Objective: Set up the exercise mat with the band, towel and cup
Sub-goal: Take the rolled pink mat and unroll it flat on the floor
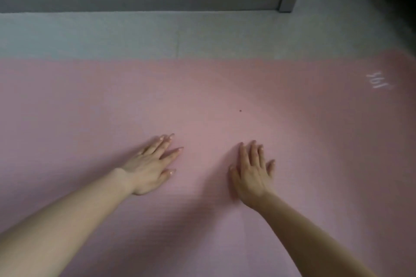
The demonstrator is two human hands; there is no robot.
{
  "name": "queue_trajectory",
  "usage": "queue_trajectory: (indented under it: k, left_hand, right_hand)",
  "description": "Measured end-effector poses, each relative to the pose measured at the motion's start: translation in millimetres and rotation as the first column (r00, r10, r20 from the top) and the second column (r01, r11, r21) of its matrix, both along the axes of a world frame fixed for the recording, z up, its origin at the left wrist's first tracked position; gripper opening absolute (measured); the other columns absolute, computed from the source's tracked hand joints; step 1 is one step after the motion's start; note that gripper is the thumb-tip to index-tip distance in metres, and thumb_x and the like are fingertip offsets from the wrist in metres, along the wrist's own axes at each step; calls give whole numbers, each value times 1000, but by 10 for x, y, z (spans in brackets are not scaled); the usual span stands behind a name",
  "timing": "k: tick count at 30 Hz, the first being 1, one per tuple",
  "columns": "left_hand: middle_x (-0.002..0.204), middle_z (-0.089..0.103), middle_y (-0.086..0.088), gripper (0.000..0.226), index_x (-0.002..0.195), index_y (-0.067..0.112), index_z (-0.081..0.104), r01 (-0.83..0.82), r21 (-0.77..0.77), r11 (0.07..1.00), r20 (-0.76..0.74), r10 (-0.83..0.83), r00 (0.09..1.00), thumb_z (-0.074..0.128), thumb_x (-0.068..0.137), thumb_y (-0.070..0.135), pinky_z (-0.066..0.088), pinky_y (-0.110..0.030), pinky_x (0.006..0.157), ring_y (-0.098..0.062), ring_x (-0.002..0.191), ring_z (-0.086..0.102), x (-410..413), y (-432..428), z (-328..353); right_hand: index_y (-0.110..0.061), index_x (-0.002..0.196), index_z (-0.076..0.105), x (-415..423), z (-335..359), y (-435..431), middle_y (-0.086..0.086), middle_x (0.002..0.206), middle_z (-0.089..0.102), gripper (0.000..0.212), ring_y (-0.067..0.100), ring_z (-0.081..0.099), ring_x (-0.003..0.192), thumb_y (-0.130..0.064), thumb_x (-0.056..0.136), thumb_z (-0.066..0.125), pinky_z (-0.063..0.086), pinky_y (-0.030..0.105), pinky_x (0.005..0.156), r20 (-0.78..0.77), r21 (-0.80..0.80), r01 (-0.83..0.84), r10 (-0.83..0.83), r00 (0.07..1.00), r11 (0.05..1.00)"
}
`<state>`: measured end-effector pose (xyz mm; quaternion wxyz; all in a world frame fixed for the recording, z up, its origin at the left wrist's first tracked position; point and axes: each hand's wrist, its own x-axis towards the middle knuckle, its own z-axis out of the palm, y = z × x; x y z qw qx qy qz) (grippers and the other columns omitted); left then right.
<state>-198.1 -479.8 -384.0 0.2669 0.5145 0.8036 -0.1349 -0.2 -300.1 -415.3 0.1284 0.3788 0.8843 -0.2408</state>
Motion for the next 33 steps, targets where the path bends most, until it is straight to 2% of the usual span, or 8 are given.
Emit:
queue_trajectory:
  k: [4, 8, 13, 18, 20, 23, 29, 33]
  left_hand:
    - [157, -30, -9, 73, 152, 29, -13, -181, -28, 983, 6, 181, 983, 24, 97, 59, -7, -33, 119, -19, 142, -31, -222, -910, 17]
    - [154, -34, -16, 87, 151, 23, -18, -320, -96, 943, 2, 322, 947, 31, 92, 64, -8, -34, 117, -24, 136, -36, -296, -1743, 27]
    - [151, -36, -26, 106, 149, 20, -25, -453, -261, 852, -10, 467, 884, 58, 83, 24, -2, -44, 121, -40, 141, -30, -304, -2615, 150]
    - [148, -36, -31, 111, 143, 27, -34, -496, -266, 826, -194, 459, 867, 53, 81, -4, 3, -54, 120, -51, 139, -27, -170, -3084, -36]
    - [152, -29, -31, 99, 143, 30, -31, -525, -211, 825, -276, 465, 841, 39, 86, -10, 3, -55, 120, -53, 140, -22, -144, -3137, -100]
    - [155, -20, -32, 78, 141, 35, -29, -535, -134, 834, -351, 464, 813, 24, 96, -2, 8, -54, 120, -54, 142, -12, -136, -3147, -174]
    - [154, -18, -34, 72, 138, 34, -32, -523, -88, 848, -404, 450, 797, 17, 96, 2, 14, -56, 118, -56, 142, -9, -128, -3175, -287]
    - [154, -19, -33, 73, 145, 21, -27, -534, -93, 840, -398, 460, 793, 20, 94, 1, 14, -56, 118, -54, 142, -10, -105, -3242, -277]
  right_hand:
    - [-19, 155, -7, -556, 19, -731, 8, 163, -18, 71, 23, -20, 149, -42, 99, 31, -15, 53, 115, -31, -26, -324, 323, 946, 946]
    - [-18, 155, -5, -888, 47, -1414, 7, 161, -22, 76, 22, -25, 147, -48, 97, 34, -17, 55, 115, -8, -52, -611, 612, 791, 790]
    - [-11, 154, -13, -1078, 107, -2189, 10, 159, -28, 80, 24, -28, 145, -49, 98, 31, -17, 46, 119, 18, -37, -876, 877, 480, 480]
    - [-3, 150, -20, -1086, 109, -2729, 16, 155, -32, 91, 30, -30, 144, -56, 96, 32, -20, 40, 117, -23, -41, -933, 933, 358, 357]
    - [-1, 148, -21, -1034, 89, -2861, 21, 151, -36, 100, 37, -34, 141, -61, 91, 35, -20, 49, 117, 6, -18, -948, 948, 319, 319]
    - [2, 147, -21, -966, 77, -2962, 28, 148, -38, 104, 46, -36, 137, -57, 88, 41, -17, 64, 113, 80, 32, -963, 960, 270, 268]
    - [8, 144, -23, -950, 122, -2997, 35, 147, -35, 105, 51, -31, 137, -30, 85, 55, -11, 73, 109, 191, 89, -967, 948, 253, 240]
    - [-2, 143, -32, -924, 109, -3018, 24, 149, -40, 96, 43, -37, 137, -18, 90, 46, -14, 64, 114, 175, 74, -945, 929, 326, 318]
